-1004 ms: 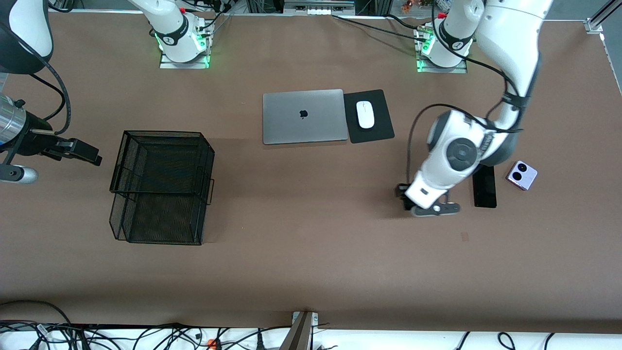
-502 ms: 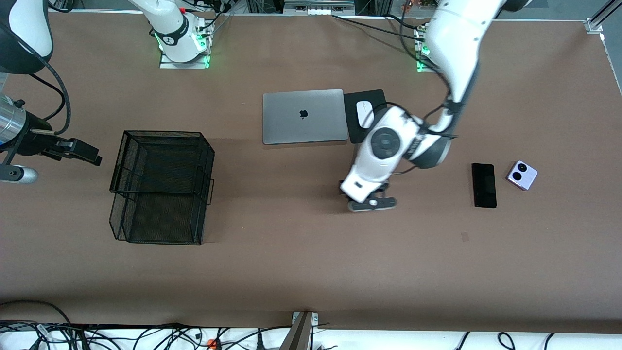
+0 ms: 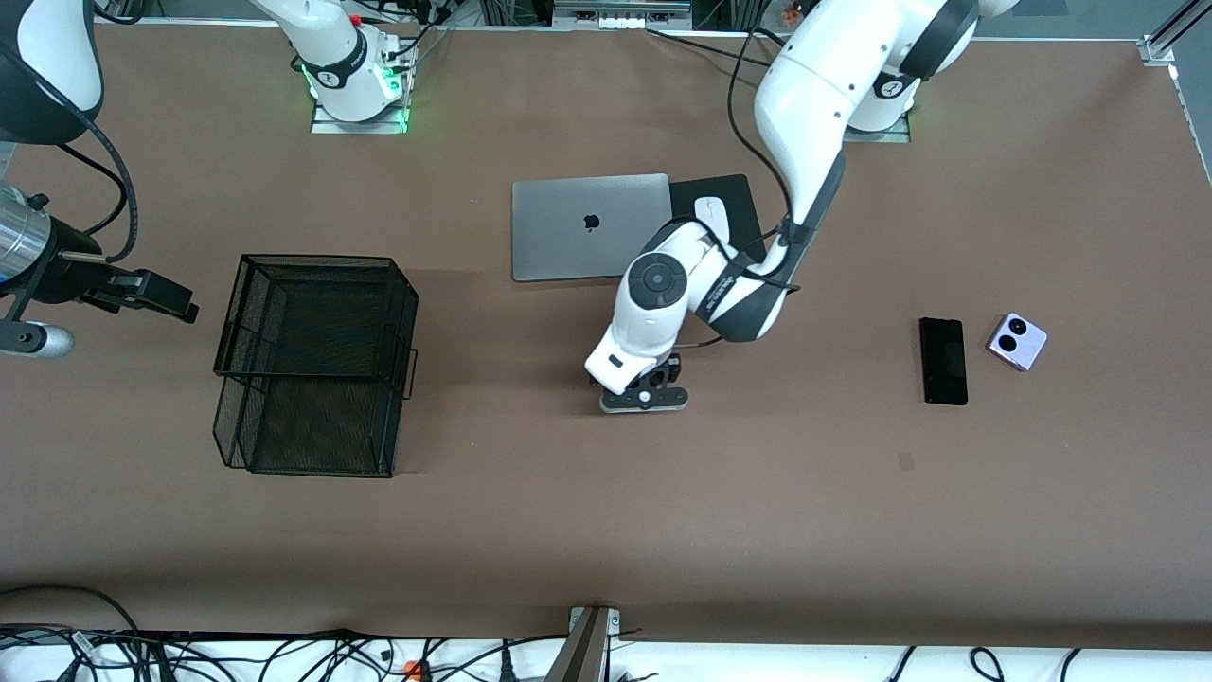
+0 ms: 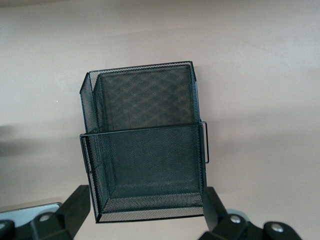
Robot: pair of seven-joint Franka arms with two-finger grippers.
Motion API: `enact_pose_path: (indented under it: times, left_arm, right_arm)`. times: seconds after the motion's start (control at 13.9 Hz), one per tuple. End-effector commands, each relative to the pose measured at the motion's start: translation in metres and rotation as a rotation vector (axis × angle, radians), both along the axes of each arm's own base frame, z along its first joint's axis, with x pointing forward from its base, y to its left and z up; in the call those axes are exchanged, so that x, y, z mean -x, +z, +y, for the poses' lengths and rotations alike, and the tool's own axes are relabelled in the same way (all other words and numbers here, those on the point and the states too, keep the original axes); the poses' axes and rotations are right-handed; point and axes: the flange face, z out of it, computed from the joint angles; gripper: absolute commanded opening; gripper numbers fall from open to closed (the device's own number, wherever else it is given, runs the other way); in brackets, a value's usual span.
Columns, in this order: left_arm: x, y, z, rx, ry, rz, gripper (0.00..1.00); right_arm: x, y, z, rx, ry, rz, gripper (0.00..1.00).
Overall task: Place phones with both arms
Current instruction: 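Carry the flip phone to mid-table and release it with the left gripper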
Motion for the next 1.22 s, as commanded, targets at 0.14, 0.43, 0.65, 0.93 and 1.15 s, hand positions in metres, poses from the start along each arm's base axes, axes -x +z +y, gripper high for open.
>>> enact_pose_path:
  times: [0.14, 0.43, 0.65, 0.93, 1.15]
  left_arm:
    - [0.0, 0.001, -0.026, 0.0, -0.04, -0.057, 0.0]
    - [0.008, -0.03, -0.028, -0.052, -0.037, -0.059, 0.14]
    - [0.011, -0.034, -0.032, -0.06, -0.018, -0.072, 0.99]
    - [0.007, -0.021, -0.029, -0.056, 0.033, -0.07, 1.0]
    - [-0.011, 0.015, -0.009, -0.113, 0.048, -0.022, 1.0]
  right_arm:
    - [0.003, 0.004, -0.003, -0.009, 0.011, 0.0, 1.0]
    - [0.003, 0.004, -0.003, -0.009, 0.011, 0.0, 1.0]
    - [0.003, 0.004, -0.003, -0.009, 0.011, 0.0, 1.0]
    - [0.003, 0.004, -0.003, -0.009, 0.011, 0.0, 1.0]
    - [0.003, 0.004, -0.002, -0.011, 0.01, 0.0, 1.0]
